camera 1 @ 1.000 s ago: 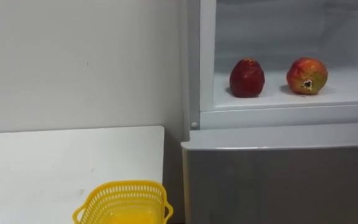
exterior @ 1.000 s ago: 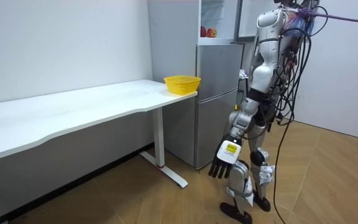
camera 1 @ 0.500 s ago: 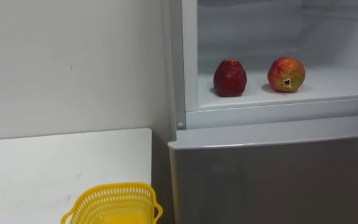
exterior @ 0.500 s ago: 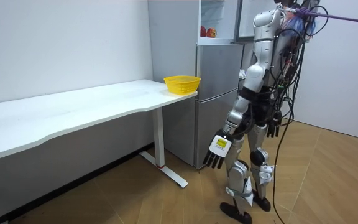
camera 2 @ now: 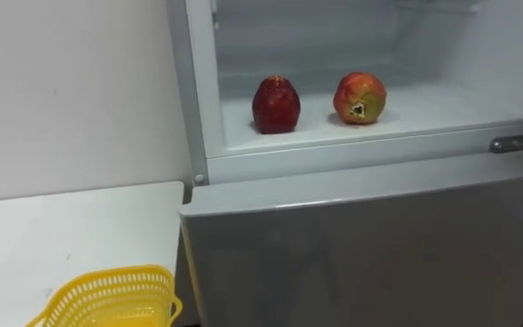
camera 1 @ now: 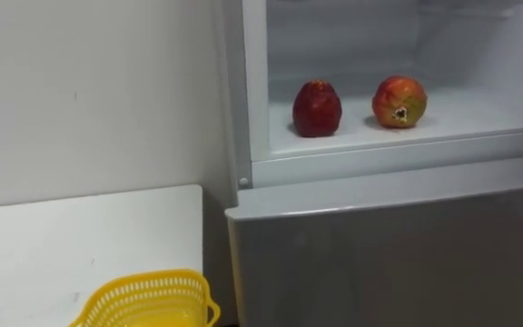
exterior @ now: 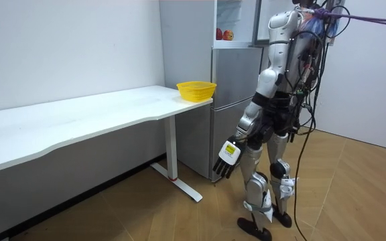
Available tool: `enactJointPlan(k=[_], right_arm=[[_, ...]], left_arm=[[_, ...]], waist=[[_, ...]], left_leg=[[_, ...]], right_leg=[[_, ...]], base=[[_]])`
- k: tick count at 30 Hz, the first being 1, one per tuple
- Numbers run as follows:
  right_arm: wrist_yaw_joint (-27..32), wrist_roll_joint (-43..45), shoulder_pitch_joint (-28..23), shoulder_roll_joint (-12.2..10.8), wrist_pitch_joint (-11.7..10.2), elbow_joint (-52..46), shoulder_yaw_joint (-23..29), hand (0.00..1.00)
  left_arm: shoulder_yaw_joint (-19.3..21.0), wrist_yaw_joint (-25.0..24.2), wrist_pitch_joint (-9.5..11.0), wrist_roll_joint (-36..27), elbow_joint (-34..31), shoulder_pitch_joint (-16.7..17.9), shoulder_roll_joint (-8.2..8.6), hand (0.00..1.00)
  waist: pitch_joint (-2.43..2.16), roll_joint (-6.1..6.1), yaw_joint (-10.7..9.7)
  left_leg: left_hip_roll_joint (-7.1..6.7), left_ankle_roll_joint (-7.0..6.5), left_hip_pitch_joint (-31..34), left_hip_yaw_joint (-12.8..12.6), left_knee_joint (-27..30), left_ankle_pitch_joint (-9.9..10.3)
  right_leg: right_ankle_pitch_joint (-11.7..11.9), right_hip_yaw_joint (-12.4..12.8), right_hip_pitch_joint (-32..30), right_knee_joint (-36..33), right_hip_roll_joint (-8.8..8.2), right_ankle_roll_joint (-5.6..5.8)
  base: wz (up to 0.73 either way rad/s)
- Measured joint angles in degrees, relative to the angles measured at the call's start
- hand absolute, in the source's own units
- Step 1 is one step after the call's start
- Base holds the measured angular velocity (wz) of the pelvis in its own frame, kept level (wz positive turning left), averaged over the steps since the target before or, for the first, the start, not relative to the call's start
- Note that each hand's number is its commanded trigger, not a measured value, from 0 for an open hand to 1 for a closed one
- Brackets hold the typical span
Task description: Retrieve from the upper fridge
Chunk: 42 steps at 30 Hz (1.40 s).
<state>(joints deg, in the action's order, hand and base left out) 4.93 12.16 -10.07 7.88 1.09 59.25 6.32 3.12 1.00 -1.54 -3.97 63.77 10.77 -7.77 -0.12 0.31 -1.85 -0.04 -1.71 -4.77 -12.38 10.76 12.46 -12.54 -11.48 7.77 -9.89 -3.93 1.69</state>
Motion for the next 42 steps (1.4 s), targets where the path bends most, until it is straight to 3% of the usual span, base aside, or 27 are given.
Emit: enactJointPlan(k=[3, 5, 7, 12, 14, 15, 16, 18, 19, 23, 29, 33, 37, 42], right_arm=[[0.8, 0.1, -2.0, -0.8, -0.4, -11.7, -0.1, 0.00], [1.9, 0.1, -3.8, -1.2, -1.8, -20.1, -0.3, 0.00], [3.2, 0.4, -5.0, -1.7, -3.0, -27.4, -0.7, 0.00], [4.8, 0.9, -9.7, -1.8, -3.7, -48.6, -2.3, 0.00], [5.3, 2.1, -10.5, -1.7, -5.0, -55.5, -2.7, 0.00], [5.7, 3.0, -10.5, -1.7, -5.4, -59.6, -2.7, 0.00], [6.5, 3.1, -10.4, -1.7, -6.2, -63.9, -2.8, 0.00], [8.4, 3.2, -9.8, -1.7, -8.7, -68.0, -2.8, 0.00], [9.5, 3.5, -9.1, -1.7, -10.0, -69.5, -2.9, 0.00], [11.9, 6.5, -7.3, -1.7, -11.1, -73.1, -2.9, 0.00], [15.1, 13.2, -7.1, -0.6, -11.4, -79.7, -5.9, 0.00], [17.7, 13.6, -4.0, -0.1, -13.5, -83.1, -7.6, 0.00], [18.7, 13.0, -0.2, 1.6, -13.7, -84.0, -7.9, 0.00], [18.8, 11.9, 0.1, 2.0, -14.3, -85.0, -8.5, 0.00]], left_arm=[[-1.1, 0.0, 0.7, 1.4, -0.1, -0.4, -0.19, 0.00], [-1.7, 0.1, 0.8, 1.4, -0.1, -0.7, -0.25, 0.00], [-2.2, 0.2, 1.4, 1.6, -0.2, -1.1, -0.28, 0.00], [-2.2, 0.0, 3.8, 3.3, -1.1, -0.7, -0.20, 0.00], [-2.2, 0.0, 4.8, 3.7, -1.0, -0.7, -0.22, 0.00], [-2.2, -0.2, 5.5, 3.6, -0.6, -0.6, -0.13, 0.00], [-2.2, -0.3, 6.2, 3.6, -0.5, -0.3, -0.11, 0.00], [-2.3, -0.4, 7.0, 3.7, -0.5, -0.3, -0.15, 0.00], [-2.3, -0.4, 7.2, 3.7, -0.5, -0.4, -0.14, 0.00], [-2.4, -0.7, 8.1, 3.5, -0.8, -0.1, -0.14, 0.00], [-4.9, -2.1, 8.6, 3.5, 2.0, -1.3, -0.53, 0.00], [-5.7, -3.2, 9.4, 3.5, 3.0, -1.8, -1.49, 0.00], [-5.7, -4.1, 9.5, 3.4, 3.2, -2.5, -2.38, 0.00], [-5.7, -4.1, 9.5, 3.4, 3.1, -2.5, -2.61, 0.00]], waist=[[0.15, 0.20, -1.0], [0.27, 0.41, -1.7], [0.25, 0.39, -2.0], [0.07, 0.51, -2.4], [-0.03, 0.66, -2.5], [0.23, 0.11, -2.3], [0.00, 0.52, -2.2], [0.08, 0.37, -2.3], [0.12, 0.24, -2.4], [0.09, 0.25, -2.3], [-0.28, 1.08, -1.1], [-0.28, 0.54, -0.5], [-0.17, -0.35, 0.3], [-0.15, -0.96, 0.8]], left_leg=[[0.18, 0.02, 0.3, -0.6, -0.2, 0.0], [0.21, 0.02, 0.4, -0.4, -0.4, 0.0], [0.29, 0.04, 0.4, -0.5, -0.7, 0.0], [0.38, 0.05, 1.4, -1.7, -0.5, 0.0], [0.36, 0.04, 1.1, -2.2, -0.7, 0.0], [0.37, 0.07, 0.7, -3.1, -1.1, 0.0], [0.41, 0.07, 0.4, -3.3, -1.2, 0.0], [0.40, 0.06, 0.2, -3.4, -1.4, 0.0], [0.42, 0.06, 0.2, -3.4, -1.5, 0.0], [0.51, 0.06, 0.4, -3.3, -1.6, 0.0], [0.31, 0.11, 0.4, -4.2, -1.6, -0.1], [0.68, 0.35, 0.6, -4.3, -1.6, -0.2], [1.23, 0.42, 0.8, -4.2, -1.7, -0.2], [1.24, 0.43, 1.0, -4.1, -1.6, -0.2]], right_leg=[[0.1, 0.4, -0.8, -0.2, 0.09, -0.04], [0.2, 0.4, -1.0, -0.2, 0.13, -0.07], [0.2, 0.5, -1.2, -0.4, 0.17, -0.07], [0.2, 2.1, -3.1, -1.1, 0.25, -0.10], [0.2, 2.9, -3.1, -1.2, 0.32, -0.07], [0.3, 3.6, -3.0, -1.2, 0.45, -0.05], [0.3, 3.7, -2.8, -1.2, 0.46, 0.01], [0.4, 3.7, -2.8, -1.2, 0.47, 0.04], [0.4, 3.7, -2.9, -1.2, 0.49, 0.04], [0.6, 3.5, -3.0, -1.0, 0.58, 0.04], [0.7, 3.5, -3.5, -0.9, 0.71, -0.03], [0.9, 3.5, -3.5, -0.9, 1.05, -0.34], [1.2, 3.4, -3.7, -0.9, 1.22, -0.51], [1.3, 3.3, -3.8, -0.8, 1.26, -0.50]], base=[[-0.10], [-0.03], [0.00], [-0.13], [-0.20], [-0.25], [-0.21], [-0.03], [0.00], [0.00], [-0.05], [-0.04], [0.00], [0.00]])
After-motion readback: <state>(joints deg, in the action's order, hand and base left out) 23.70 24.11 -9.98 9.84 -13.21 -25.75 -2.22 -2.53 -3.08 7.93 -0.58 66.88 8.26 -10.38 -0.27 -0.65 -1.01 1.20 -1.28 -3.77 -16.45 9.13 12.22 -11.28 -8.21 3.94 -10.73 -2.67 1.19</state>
